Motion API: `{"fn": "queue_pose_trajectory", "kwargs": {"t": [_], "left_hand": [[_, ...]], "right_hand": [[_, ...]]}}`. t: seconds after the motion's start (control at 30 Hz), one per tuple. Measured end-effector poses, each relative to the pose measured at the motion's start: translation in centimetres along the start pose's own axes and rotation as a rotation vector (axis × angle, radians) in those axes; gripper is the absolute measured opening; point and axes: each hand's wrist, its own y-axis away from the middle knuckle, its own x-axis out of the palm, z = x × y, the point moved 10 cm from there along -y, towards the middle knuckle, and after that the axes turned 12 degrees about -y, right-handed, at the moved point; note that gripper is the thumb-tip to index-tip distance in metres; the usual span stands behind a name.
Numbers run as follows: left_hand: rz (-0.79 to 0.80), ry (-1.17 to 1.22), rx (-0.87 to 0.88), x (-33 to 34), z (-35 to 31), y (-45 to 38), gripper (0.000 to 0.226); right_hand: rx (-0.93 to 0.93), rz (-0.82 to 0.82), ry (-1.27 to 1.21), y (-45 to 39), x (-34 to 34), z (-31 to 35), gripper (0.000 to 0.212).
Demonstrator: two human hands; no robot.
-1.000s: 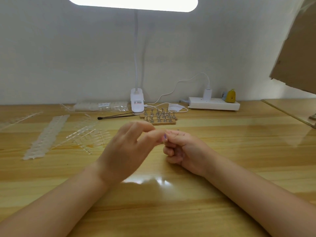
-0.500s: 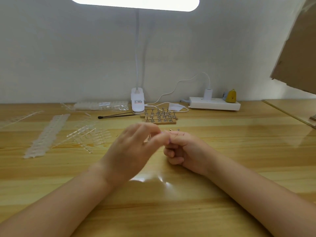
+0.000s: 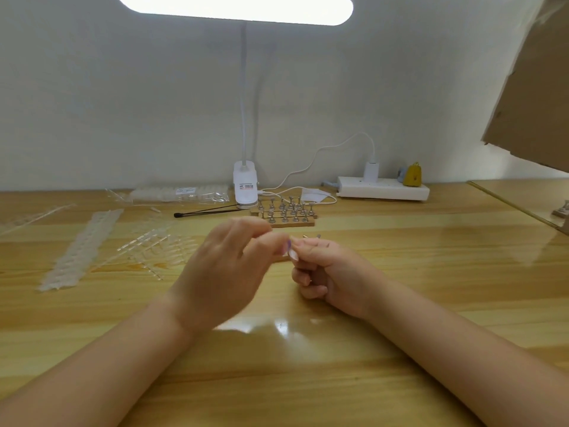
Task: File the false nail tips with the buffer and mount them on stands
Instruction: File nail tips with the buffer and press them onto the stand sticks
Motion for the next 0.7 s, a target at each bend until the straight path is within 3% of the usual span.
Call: {"fn": "queue_pose_trajectory", "kwargs": {"t": [0.13,0.3,0.37,0.47,0.6,0.7], "left_hand": [[0.009,-0.004,0.2,0.2,-3.4,0.1,0.039],[0.066,-0.071,-0.044,0.9,0.9,0.2,0.042],[0.019,-0.021,0.046,0.3,-0.6,0.3,0.029],[0.007,-0.005,0.195,0.3,-3.3,0.4,0.034],[0.072,-0.077,0.028,1.2,-0.5,0.5,0.045],[0.035,-0.046,0.004,0.8,0.0,0.5,0.033]], "right_hand": [[-0.01,0.036,0.006,0.0,0.4,0.1,0.019],[-0.006,-0.013,0.025,-0.1,-0.1,0.0,0.026],[-0.011,-0.025,0.004,-0.1,-0.2,0.0,0.024],[-0.019,-0.009,0.025,-0.1,0.1,0.1,0.023],[-0.024,-0.1,-0.006,0.0,-0.7,0.1,0.026],[-0.031,-0.139,-0.022,0.1,-1.1,0.2,0.028]]}}
